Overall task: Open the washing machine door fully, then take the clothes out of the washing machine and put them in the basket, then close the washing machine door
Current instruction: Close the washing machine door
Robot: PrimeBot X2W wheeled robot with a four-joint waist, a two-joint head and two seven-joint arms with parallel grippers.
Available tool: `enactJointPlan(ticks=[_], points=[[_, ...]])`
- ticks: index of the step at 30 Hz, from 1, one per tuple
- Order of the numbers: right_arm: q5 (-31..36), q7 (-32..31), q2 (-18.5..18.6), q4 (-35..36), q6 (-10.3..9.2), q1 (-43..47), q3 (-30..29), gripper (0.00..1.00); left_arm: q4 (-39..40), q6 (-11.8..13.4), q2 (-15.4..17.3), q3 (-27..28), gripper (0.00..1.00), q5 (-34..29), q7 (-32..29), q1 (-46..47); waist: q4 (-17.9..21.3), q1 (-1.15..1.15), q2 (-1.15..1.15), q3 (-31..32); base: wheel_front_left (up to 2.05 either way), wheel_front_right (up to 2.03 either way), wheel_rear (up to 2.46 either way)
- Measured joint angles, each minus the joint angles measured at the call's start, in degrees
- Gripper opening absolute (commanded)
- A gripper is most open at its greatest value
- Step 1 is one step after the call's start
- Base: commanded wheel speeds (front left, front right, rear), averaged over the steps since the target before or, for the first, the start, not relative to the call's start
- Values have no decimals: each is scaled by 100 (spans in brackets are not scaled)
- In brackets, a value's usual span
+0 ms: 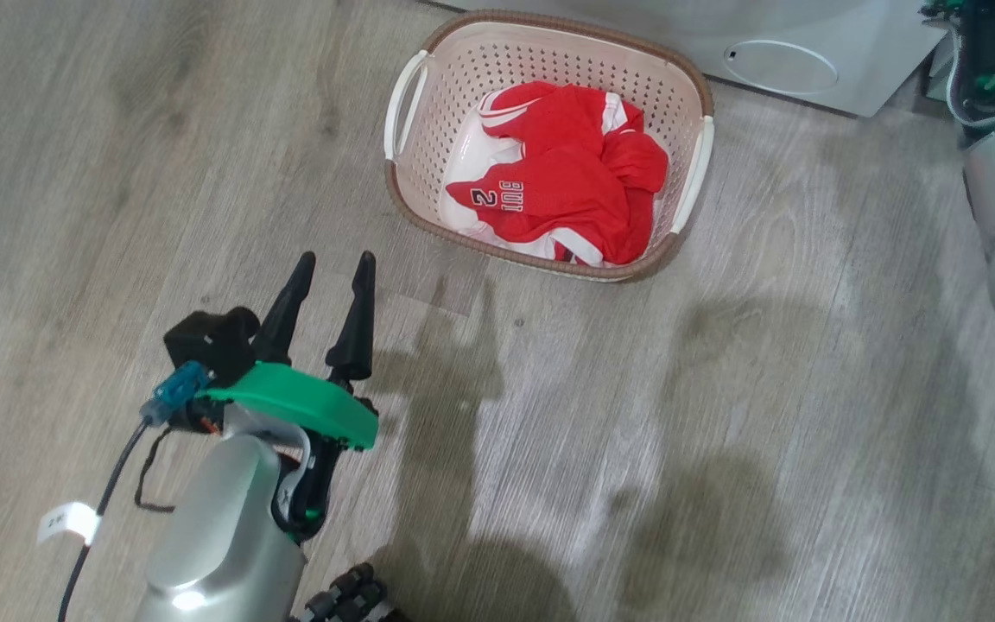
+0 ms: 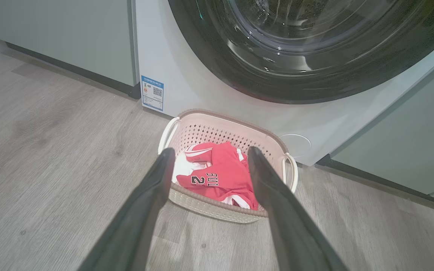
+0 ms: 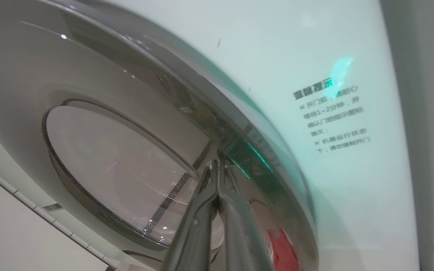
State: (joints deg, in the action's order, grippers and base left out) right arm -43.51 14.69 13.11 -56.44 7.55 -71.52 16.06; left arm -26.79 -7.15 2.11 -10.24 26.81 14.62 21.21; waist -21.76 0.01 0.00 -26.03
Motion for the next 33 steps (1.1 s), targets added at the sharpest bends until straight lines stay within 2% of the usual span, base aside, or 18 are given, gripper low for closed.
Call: enactJointPlan(ticks=[7,13,19,20,21,22,23,29,33], points=[[68,-1,-42,-24,1,-31,-24,0,-1,-40,-30,5,100,1,0,74,-3,0,0,-57,0,0,0],[5,1,-56,86,-2,32,60,0,-15,-40,-35,60,100,3,0,73,39,0,0,138,0,0,0],[-101,1,-177,332,-2,949,209,0,-212,-40,-32,415,100,-7,0,3,160,-1,0,526,0,0,0],[-91,1,-194,357,-2,1162,196,7,-272,-40,-26,492,100,-8,0,-9,188,-1,0,606,0,0,0],[-82,1,-220,401,-2,1371,179,38,-339,-40,1,567,100,-12,0,-13,219,-1,0,690,0,0,0],[-76,0,-243,441,-2,1575,162,78,-390,-40,52,603,100,-47,0,-17,255,-1,0,781,0,0,0],[-10,0,-267,490,-2,1759,148,100,-425,-40,113,638,100,-97,0,-25,293,-1,0,873,0,0,0],[583,0,-482,1023,-2,2856,-367,100,-802,-40,447,1070,100,-392,0,-164,603,-1,0,1464,0,0,0],[1067,0,-587,1436,-2,3707,-802,100,-949,-40,534,1322,100,-589,0,-240,862,-1,1,1875,0,0,0]])
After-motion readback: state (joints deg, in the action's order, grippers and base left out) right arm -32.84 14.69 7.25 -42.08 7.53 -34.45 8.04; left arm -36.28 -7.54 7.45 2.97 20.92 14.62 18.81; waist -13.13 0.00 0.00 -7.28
